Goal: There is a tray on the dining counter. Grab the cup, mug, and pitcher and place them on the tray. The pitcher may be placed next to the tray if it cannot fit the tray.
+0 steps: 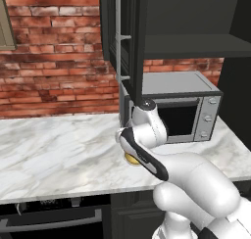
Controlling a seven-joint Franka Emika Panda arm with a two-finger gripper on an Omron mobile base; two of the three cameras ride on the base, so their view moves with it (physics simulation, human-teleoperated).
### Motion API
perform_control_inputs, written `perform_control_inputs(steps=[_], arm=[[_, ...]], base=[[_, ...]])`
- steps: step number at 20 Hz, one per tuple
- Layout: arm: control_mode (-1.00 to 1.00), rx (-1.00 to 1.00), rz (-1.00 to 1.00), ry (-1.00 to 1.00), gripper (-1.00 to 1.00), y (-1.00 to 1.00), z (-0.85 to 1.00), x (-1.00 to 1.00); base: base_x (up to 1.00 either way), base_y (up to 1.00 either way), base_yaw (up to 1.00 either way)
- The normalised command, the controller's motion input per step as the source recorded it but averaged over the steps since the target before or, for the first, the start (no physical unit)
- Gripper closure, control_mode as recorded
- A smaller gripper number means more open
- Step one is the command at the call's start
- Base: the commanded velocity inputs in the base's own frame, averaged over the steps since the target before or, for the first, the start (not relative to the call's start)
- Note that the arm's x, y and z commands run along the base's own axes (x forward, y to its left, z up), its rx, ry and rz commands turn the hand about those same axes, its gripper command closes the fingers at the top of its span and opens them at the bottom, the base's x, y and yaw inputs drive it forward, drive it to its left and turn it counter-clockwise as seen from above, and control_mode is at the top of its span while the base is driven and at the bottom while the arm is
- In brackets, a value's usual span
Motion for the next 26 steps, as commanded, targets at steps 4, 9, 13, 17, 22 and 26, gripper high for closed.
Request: perform_control_inputs(steps=[4, 9, 13, 17, 22, 26], arm=[[-1.0, 0.0, 0.0, 0.0, 1.0, 0.0, -0.13, 0.07], [-1.0, 0.0, 0.0, 0.0, 1.0, 0.0, -0.06, 0.0], [-1.0, 0.0, 0.0, 0.0, 1.0, -0.03, -0.01, 0.0], [-1.0, 0.0, 0.0, 0.0, 1.0, -0.15, -0.03, 0.0], [-1.0, 0.01, 0.0, 0.0, 1.0, -0.29, -0.03, -0.08], [-1.0, 0.0, 0.0, 0.0, 1.0, -0.19, 0.0, -0.24]], base=[[0.0, 0.0, 0.0], [0.0, 0.0, 0.0], [0.0, 0.0, 0.0], [0.0, 0.0, 0.0], [0.0, 0.0, 0.0], [0.0, 0.0, 0.0]])
